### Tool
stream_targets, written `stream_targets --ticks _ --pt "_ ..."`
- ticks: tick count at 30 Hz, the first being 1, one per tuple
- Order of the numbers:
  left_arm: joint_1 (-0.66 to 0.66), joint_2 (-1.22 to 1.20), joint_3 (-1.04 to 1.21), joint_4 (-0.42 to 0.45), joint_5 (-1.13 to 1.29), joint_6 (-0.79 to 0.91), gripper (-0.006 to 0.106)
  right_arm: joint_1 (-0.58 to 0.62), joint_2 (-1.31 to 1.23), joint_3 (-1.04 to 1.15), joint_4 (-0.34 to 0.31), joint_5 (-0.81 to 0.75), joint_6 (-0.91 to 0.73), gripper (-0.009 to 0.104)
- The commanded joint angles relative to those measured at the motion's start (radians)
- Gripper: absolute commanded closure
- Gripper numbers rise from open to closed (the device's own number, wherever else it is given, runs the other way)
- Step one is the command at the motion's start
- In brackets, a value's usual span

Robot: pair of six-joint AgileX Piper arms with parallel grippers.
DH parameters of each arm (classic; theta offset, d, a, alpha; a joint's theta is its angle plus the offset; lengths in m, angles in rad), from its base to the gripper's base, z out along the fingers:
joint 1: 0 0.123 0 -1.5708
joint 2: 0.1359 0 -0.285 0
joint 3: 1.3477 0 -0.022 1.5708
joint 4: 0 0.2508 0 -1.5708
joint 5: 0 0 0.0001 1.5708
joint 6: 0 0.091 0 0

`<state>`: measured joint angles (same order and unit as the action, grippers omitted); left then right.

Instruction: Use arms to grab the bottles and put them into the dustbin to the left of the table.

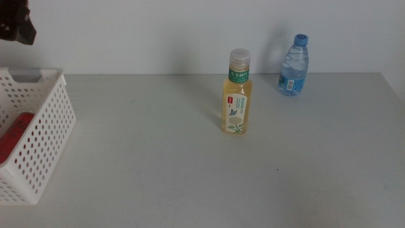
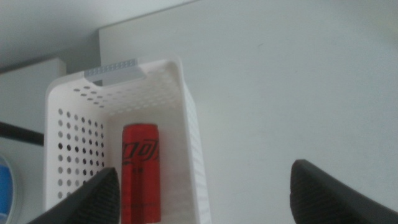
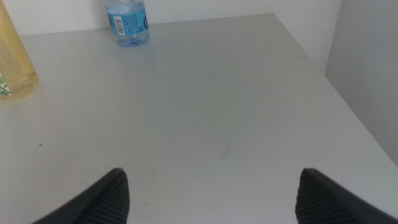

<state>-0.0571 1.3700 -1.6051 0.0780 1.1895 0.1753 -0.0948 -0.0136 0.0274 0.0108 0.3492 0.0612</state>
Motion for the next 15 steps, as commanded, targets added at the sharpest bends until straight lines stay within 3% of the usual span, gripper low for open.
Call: stream_targets --ticks 1,8,15 --pt "-0.043 -0.153 0.087 -0.006 -0.150 -0.035 0.007 0.001 -0.021 -0.008 -0.011 -0.053 -0.005 0.001" --pt "-0.197 -0.495 0.499 -0.011 -0.482 -0.112 0.007 0.001 -0.021 -0.008 -0.011 -0.053 -0.005 0.001" --pt "-0.365 -0.771 0.784 -0.013 -0.598 -0.229 0.007 0.001 -0.021 -0.008 -0.011 -0.053 -0.005 0.001"
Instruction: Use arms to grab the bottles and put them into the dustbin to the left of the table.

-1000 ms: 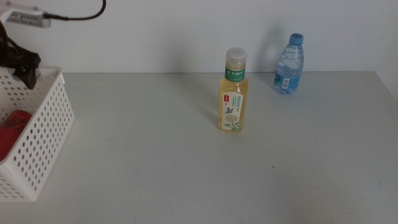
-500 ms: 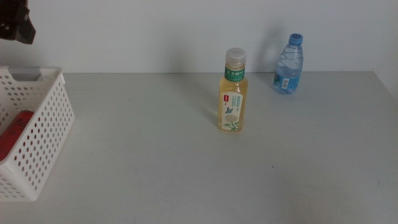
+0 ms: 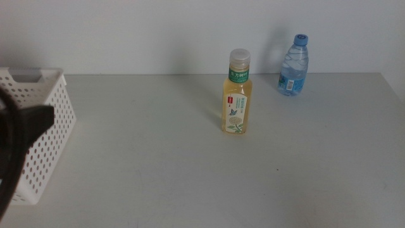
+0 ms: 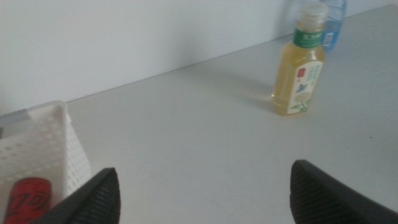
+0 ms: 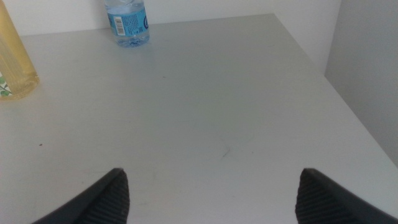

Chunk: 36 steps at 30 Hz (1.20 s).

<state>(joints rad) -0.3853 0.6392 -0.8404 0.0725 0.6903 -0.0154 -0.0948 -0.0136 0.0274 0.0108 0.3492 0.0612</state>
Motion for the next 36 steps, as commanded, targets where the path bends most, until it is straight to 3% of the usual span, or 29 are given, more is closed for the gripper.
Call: stream_targets --ticks 1,9,24,36 --pt "-0.062 -0.070 0.048 -0.006 -0.107 -0.045 0.007 0.001 -0.021 -0.008 -0.011 -0.053 -0.005 0.001" --pt "-0.184 -0.143 0.122 -0.006 -0.114 -0.045 0.007 0.001 -0.021 -0.008 -0.011 -0.053 -0.005 0.001" --pt "-0.184 -0.136 0.124 -0.008 -0.200 -0.048 0.007 0.001 -0.021 -0.008 -0.011 -0.053 -0.005 0.001" --pt "-0.184 0.158 0.134 -0.057 -0.400 -0.029 0.007 0.001 -0.021 -0.008 -0.011 -0.053 -0.005 0.001"
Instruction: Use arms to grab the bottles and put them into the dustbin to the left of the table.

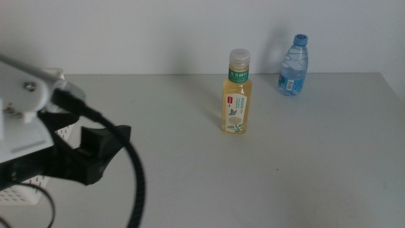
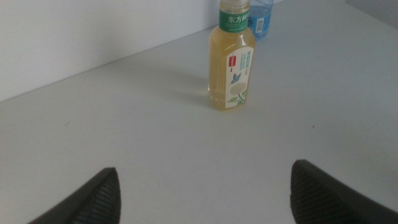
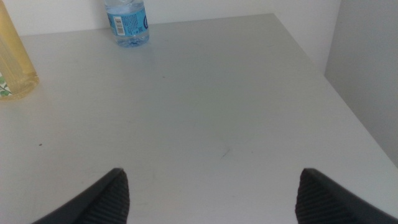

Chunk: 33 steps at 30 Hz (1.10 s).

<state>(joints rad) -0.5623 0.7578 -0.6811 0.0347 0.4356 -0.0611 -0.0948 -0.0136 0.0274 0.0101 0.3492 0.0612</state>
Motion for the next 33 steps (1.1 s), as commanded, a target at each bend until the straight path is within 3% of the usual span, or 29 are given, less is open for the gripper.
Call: stream_targets --ticks 1,5,19,33 --pt "-0.007 0.077 -0.026 -0.035 -0.196 0.040 0.007 0.001 -0.021 -0.008 -0.010 -0.053 -0.005 0.001" --pt "-0.015 0.239 -0.026 -0.079 -0.398 0.093 0.007 0.001 -0.021 -0.008 -0.010 -0.053 -0.005 0.001" --pt "-0.069 0.744 -0.044 -0.035 -1.077 0.084 0.007 0.001 -0.021 -0.008 -0.010 -0.053 -0.005 0.001" --pt "-0.069 1.089 -0.297 -0.035 -1.145 0.018 0.007 0.001 -0.021 -0.008 -0.010 -0.053 -0.005 0.001"
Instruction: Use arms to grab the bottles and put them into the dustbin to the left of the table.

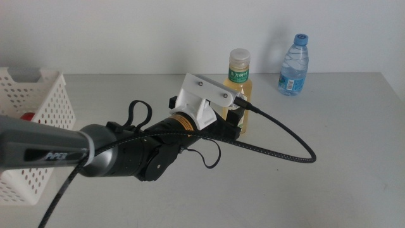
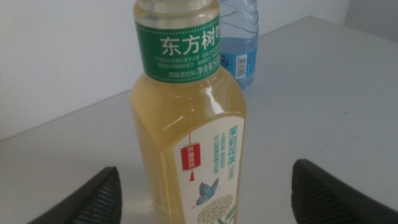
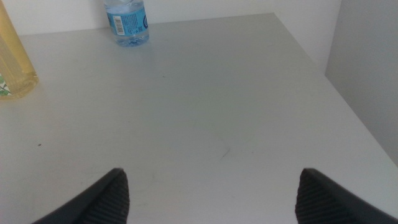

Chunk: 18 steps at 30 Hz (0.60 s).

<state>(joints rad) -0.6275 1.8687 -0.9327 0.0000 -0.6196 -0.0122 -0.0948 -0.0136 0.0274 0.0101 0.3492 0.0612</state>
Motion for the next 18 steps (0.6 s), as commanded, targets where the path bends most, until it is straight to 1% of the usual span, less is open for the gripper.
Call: stream_targets --ticks 1,6,14,18 --pt "-0.003 -0.002 -0.064 0.000 -0.092 -0.037 0.007 0.001 -0.021 -0.008 -0.010 -0.053 -0.005 0.001" --pt "-0.003 0.081 -0.144 0.000 -0.096 -0.078 0.007 0.001 -0.021 -0.008 -0.010 -0.053 -0.005 0.001" --pt "0.001 0.178 -0.263 0.000 -0.091 -0.078 0.007 0.001 -0.021 -0.008 -0.010 -0.053 -0.005 0.001" --pt "0.001 0.219 -0.325 -0.015 -0.078 -0.076 0.007 0.001 -0.021 -0.008 -0.010 -0.053 -0.005 0.001"
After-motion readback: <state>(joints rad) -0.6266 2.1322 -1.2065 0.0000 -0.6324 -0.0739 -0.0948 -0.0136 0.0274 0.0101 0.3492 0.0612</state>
